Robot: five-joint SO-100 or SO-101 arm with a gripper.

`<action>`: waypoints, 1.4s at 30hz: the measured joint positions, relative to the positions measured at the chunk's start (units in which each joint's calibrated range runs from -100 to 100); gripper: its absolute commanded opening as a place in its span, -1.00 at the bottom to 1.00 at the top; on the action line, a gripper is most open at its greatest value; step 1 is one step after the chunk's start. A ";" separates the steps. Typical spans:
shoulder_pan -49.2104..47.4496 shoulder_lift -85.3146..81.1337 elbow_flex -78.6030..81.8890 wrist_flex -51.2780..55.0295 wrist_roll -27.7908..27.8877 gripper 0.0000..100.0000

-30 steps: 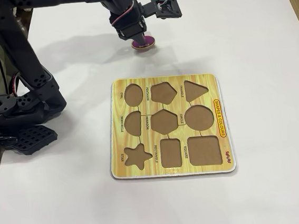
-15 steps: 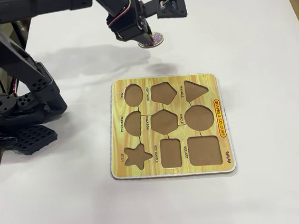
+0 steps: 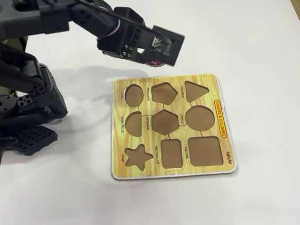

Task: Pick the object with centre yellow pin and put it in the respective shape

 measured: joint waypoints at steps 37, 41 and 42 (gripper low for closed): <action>48.92 -17.96 19.87 0.00 -9.36 -0.99; 48.92 -19.93 20.05 0.00 -9.36 -0.99; 48.92 -20.02 20.05 0.00 -9.36 -0.99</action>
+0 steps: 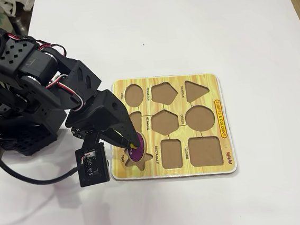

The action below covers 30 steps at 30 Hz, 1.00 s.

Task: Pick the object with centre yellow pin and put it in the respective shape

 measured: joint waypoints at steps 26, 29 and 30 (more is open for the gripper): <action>-17.59 -0.09 0.00 0.00 -3.85 -0.99; -19.46 -0.09 0.00 0.00 -3.85 -0.99; -19.74 -0.09 0.00 0.00 -3.85 -0.99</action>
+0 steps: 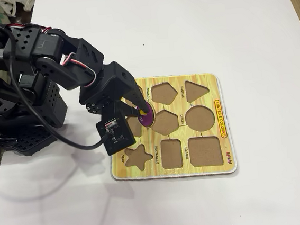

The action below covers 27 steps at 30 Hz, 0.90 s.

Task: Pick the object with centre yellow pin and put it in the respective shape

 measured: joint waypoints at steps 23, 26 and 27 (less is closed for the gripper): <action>5.99 -0.09 1.53 5.83 0.00 -0.99; 5.89 -0.17 4.68 5.83 0.00 -0.99; 5.80 -0.17 5.31 5.83 0.00 -0.99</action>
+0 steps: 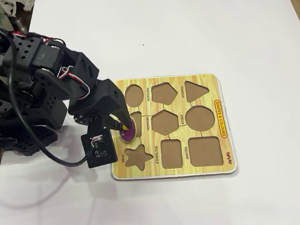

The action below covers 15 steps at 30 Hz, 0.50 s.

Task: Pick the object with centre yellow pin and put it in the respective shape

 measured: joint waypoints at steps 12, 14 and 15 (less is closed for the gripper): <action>1.68 -0.52 0.72 0.00 0.00 -0.99; -0.47 -0.52 0.72 0.00 0.00 -0.99; -2.25 -0.52 0.36 0.00 0.00 -0.99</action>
